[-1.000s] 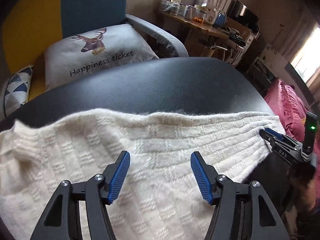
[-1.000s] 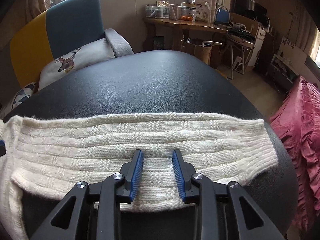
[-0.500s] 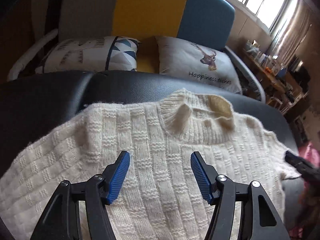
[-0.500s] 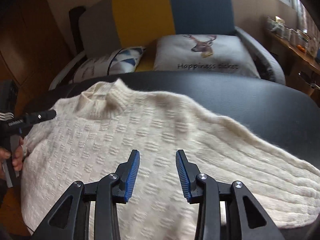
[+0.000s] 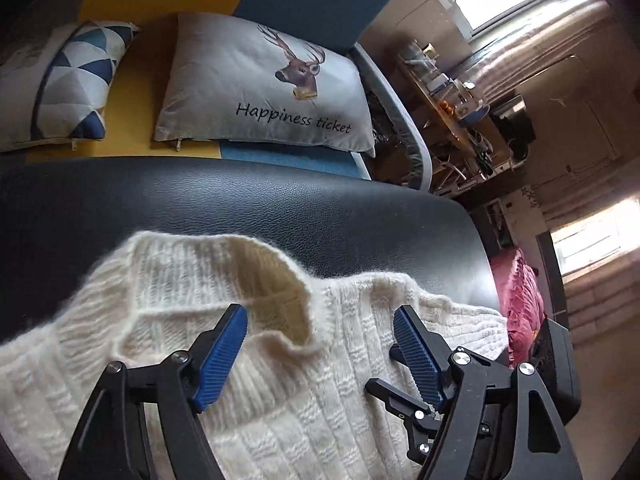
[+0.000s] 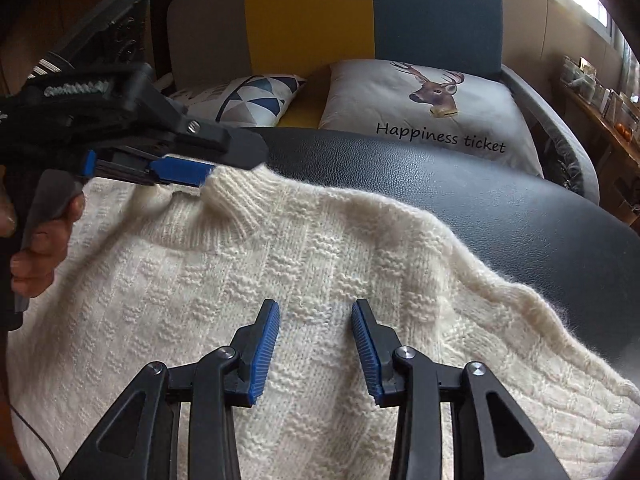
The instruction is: Fold clothes
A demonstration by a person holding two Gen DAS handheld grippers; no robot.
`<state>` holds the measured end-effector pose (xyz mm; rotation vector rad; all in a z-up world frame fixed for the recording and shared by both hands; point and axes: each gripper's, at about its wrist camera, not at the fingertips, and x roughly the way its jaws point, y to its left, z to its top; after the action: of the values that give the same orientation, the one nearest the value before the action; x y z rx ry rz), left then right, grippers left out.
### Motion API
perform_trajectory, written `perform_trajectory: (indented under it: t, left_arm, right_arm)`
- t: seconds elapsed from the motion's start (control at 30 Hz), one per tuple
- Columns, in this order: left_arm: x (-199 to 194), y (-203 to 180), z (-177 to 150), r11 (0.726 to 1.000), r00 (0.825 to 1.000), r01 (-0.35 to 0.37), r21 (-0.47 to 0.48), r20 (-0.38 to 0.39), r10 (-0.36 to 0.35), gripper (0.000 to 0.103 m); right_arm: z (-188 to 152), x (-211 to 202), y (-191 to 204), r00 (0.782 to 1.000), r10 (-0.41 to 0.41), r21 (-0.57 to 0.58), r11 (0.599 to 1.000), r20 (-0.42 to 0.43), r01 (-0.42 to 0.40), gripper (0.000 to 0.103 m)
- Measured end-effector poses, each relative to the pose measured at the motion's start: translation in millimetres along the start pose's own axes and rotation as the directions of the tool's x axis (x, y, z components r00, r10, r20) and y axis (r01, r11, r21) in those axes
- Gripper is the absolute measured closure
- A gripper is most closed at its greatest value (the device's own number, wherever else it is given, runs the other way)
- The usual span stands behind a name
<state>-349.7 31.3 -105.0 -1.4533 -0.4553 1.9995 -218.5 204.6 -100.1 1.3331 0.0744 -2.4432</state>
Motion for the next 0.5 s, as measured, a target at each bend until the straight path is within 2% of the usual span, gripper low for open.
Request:
perform_trajectory:
  t: [0.07,0.1,0.17,0.23,0.27,0.3,0.33,0.43,0.47,0.5]
  left_arm:
    - [16,-6,3,0.999,0.999,0.002,0.038,-0.045,0.000,0.060]
    - [21,-7,3,0.999,0.998,-0.015,0.050,-0.066,0.019,0.099]
    - [20,-12,2,0.997,0.998,0.016,0.072,-0.055,-0.012,0.100]
    - [4,-23,6,0.991,0.996,0.088,0.098,0.014,-0.090,0.100]
    - [0,-24,10,0.991,0.995,0.086,0.101,0.040,-0.091,0.100]
    - [-2,-25,14,0.992,0.995,0.073,0.104,0.061,-0.080,0.100]
    - [5,-23,18,0.994,0.998,0.021,0.107,0.060,-0.027,0.100]
    - [33,-12,20,0.989,0.996,-0.092,0.114,0.012,0.092,0.100]
    - [39,-7,20,0.988,0.994,-0.107,0.110,0.005,0.108,0.100]
    - [39,-4,21,0.992,0.996,-0.083,0.091,0.018,0.082,0.100]
  right_arm:
    - [-3,1,-5,0.999,0.028,0.016,0.999,0.031,-0.028,0.063]
    - [-4,1,-7,0.998,0.039,0.023,0.999,0.050,-0.040,0.063]
    - [-9,1,-9,0.995,0.053,0.037,0.998,0.084,-0.056,0.063]
    - [-9,1,-11,0.993,0.069,0.048,0.996,0.091,-0.073,0.063]
    - [-10,1,-12,0.993,0.076,0.054,0.995,0.094,-0.081,0.063]
    - [-10,1,-13,0.992,0.079,0.057,0.995,0.096,-0.085,0.063]
    - [-10,1,-12,0.992,0.076,0.055,0.995,0.098,-0.082,0.063]
    - [-9,3,-10,0.993,0.066,0.049,0.996,0.097,-0.071,0.063]
    - [-9,3,-10,0.993,0.063,0.048,0.997,0.098,-0.068,0.063]
    - [-9,3,-10,0.993,0.061,0.047,0.997,0.100,-0.066,0.063]
